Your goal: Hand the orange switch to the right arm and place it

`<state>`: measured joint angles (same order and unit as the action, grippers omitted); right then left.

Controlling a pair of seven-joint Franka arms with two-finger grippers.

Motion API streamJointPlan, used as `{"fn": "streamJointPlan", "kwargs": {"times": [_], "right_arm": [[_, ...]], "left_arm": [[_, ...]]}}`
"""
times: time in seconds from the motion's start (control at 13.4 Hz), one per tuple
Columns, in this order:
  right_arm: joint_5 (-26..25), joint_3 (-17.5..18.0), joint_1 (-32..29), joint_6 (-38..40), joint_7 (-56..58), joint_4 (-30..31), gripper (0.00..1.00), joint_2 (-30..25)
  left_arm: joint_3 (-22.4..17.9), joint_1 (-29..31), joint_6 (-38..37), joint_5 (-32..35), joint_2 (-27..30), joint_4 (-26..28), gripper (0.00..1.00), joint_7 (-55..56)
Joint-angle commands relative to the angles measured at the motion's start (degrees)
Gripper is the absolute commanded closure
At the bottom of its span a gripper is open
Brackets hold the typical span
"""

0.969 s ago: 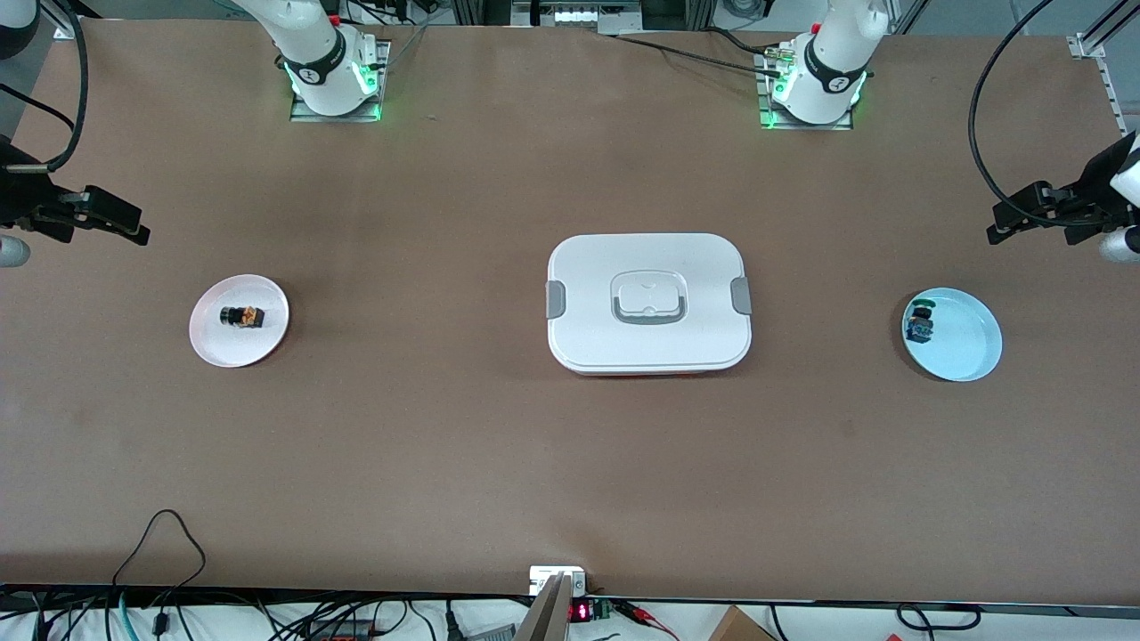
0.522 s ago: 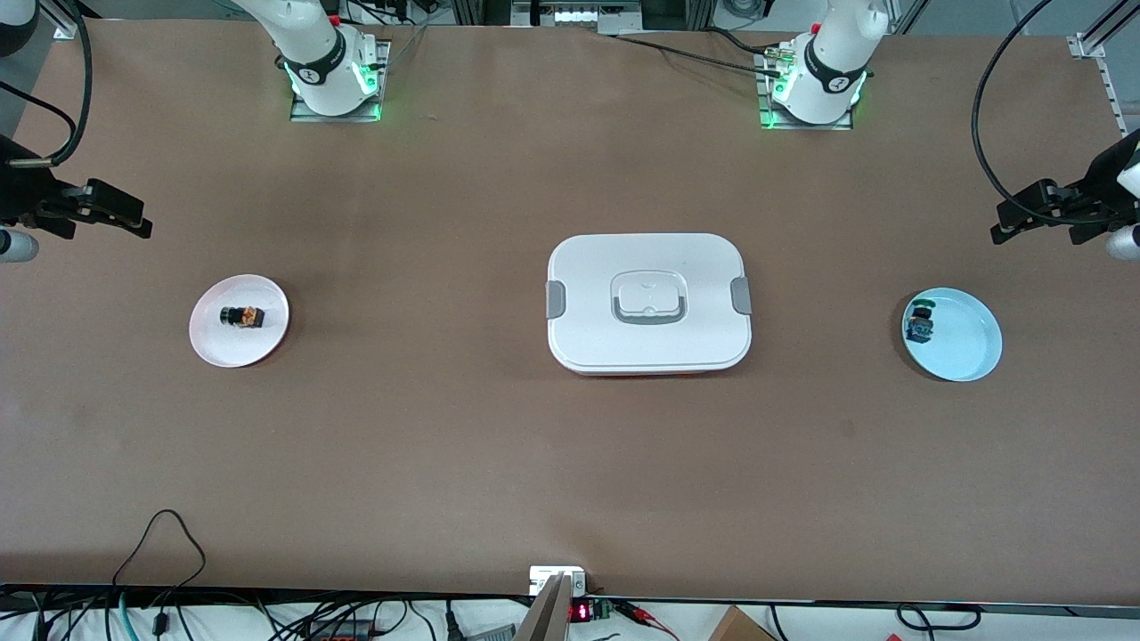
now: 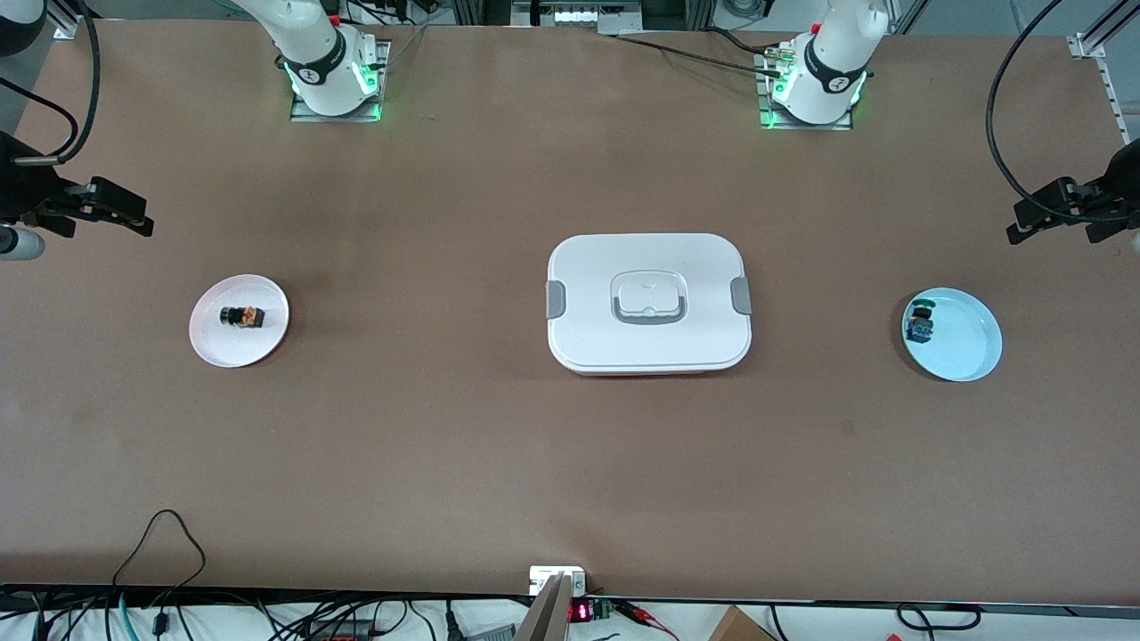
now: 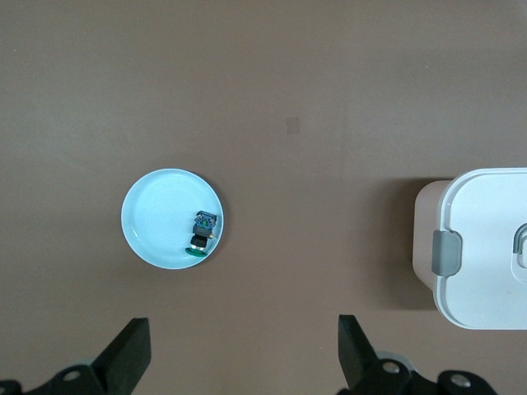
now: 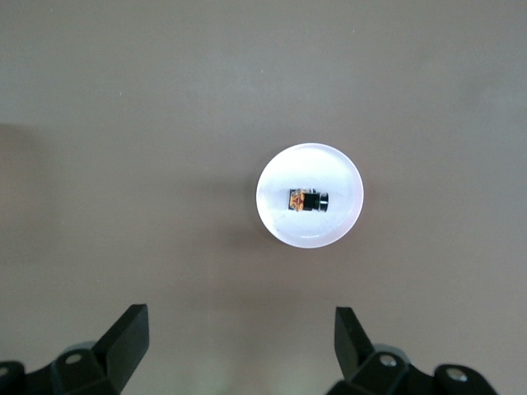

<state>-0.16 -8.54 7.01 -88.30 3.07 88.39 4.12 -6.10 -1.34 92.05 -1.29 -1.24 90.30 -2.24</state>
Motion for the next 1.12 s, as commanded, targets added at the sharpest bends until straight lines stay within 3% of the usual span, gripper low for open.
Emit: {"fn": "streamJointPlan", "kwargs": {"times": [0.0, 0.3, 1.04], "right_arm": [[-0.98, 0.02, 0.29, 0.50, 0.35, 1.51, 0.00, -1.49], [-1.34, 0.02, 0.37, -3.71, -0.78, 6.43, 0.00, -4.82], [-0.81, 0.02, 0.46, -1.79, -0.79, 4.42, 0.00, -4.74]], "left_arm": [[0.39, 0.64, -1.17, -0.03, -0.87, -2.05, 0.00, 0.21], [0.83, 0.55, -1.52, 0.58, -0.69, -2.23, 0.00, 0.30], [1.62, -0.07, -2.84, 1.64, -0.87, -2.84, 0.00, 0.21]]}}
